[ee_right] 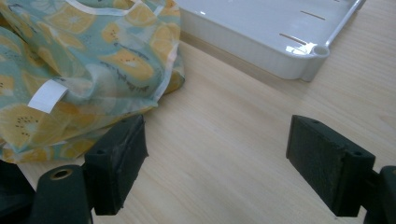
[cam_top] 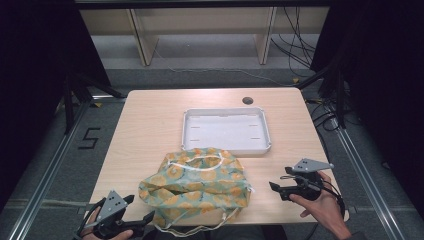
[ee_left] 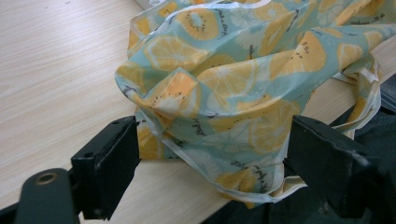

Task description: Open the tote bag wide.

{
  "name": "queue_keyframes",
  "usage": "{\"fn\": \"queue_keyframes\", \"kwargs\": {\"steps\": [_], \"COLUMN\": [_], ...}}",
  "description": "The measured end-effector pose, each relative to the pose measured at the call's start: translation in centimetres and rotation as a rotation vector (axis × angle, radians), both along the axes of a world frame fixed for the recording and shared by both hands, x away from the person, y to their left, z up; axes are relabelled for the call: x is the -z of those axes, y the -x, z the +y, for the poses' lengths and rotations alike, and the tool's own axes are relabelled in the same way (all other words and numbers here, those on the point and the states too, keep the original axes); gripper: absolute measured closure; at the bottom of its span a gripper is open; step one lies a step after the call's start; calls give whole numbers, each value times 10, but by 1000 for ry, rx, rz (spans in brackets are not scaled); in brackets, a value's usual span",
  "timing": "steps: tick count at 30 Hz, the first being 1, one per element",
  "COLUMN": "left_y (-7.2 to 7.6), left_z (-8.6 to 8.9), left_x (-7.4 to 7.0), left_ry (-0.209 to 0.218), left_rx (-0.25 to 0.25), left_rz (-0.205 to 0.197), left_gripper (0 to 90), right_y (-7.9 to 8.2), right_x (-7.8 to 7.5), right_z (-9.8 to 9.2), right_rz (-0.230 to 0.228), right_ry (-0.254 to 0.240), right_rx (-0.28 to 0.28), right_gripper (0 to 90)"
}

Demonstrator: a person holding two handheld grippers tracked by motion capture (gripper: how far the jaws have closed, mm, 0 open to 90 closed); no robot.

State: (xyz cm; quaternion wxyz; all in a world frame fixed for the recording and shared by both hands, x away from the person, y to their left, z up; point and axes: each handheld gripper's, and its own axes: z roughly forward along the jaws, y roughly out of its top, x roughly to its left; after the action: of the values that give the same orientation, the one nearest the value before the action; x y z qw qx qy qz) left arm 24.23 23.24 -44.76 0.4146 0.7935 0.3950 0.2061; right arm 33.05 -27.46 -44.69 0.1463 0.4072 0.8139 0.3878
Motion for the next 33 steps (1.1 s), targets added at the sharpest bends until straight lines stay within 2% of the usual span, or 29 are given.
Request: {"fn": "queue_keyframes", "kwargs": {"steps": [1,3,4,5,6,7,9,10,11,12,14,15,17,18,19,21,22,23,24,25,26,28,30,31,32,33], "left_y": [2,3,2,1,1,2,0,1,2,3,2,2,2,0,0,1,2,1,4,3,7,7,4,4,3,5], "left_z": [-2,-2,1,2,2,-1,0,1,0,-3,-3,-3,-3,-1,-2,-3,-4,-1,-6,-5,-9,-10,-8,-9,-7,-9], "left_x": [1,1,0,0,-2,0,-1,0,0,1,1,1,1,-1,-1,-1,-1,-3,-2,-2,-2,-2,-4,-4,-5,-3], "left_ry": [26,28,-8,-25,-48,6,-22,-27,-16,26,23,17,20,-18,-10,3,15,-32,30,17,39,39,-19,-15,-46,-15], "left_rx": [-23,-27,-2,14,15,-19,5,10,-1,-27,-18,-18,-16,16,10,5,-4,28,-12,9,-20,-16,37,36,53,30], "left_rz": [23,28,28,11,10,15,3,20,33,37,27,33,27,0,6,18,23,9,23,11,43,44,5,8,9,35], "left_gripper": [162,162,162,162,162,161,161,161,160,160,160,159,157,157,157,157,156,156,154,154,153,153,154,153,153,152], "right_y": [0,-1,-1,0,0,-1,1,0,0,2,2,2,1,1,1,0,1,1,1,1,1,-2,-4,-6,-8,-11], "right_x": [0,0,-1,-2,-2,-2,-2,-4,-4,-6,-7,-8,-9,-11,-13,-14,-15,-15,-16,-16,-15,-13,-11,-10,-9,-6], "right_z": [0,-1,0,0,1,1,4,5,6,11,13,18,20,23,31,34,44,44,47,53,62,69,74,78,82,90], "right_rz": [-7,-13,-19,-11,-3,-23,-19,-9,-28,-6,-3,-22,-24,-11,-31,-32,-39,-39,-34,-46,-34,-22,-9,-4,3,15], "right_ry": [2,9,11,3,0,3,-3,-2,-2,-13,-18,-27,-28,-33,-25,-23,-38,-38,-30,-21,-7,17,30,40,54,68], "right_rx": [-9,-18,-22,-19,-23,-35,-38,-52,-56,-76,-79,-94,-112,-122,-173,-178,-221,-221,-240,-256,-265,-285,-291,-301,-311,-318], "right_gripper": [209,208,208,208,209,210,211,211,213,214,214,215,217,222,235,237,255,255,255,255,270,283,293,303,306,306]}}
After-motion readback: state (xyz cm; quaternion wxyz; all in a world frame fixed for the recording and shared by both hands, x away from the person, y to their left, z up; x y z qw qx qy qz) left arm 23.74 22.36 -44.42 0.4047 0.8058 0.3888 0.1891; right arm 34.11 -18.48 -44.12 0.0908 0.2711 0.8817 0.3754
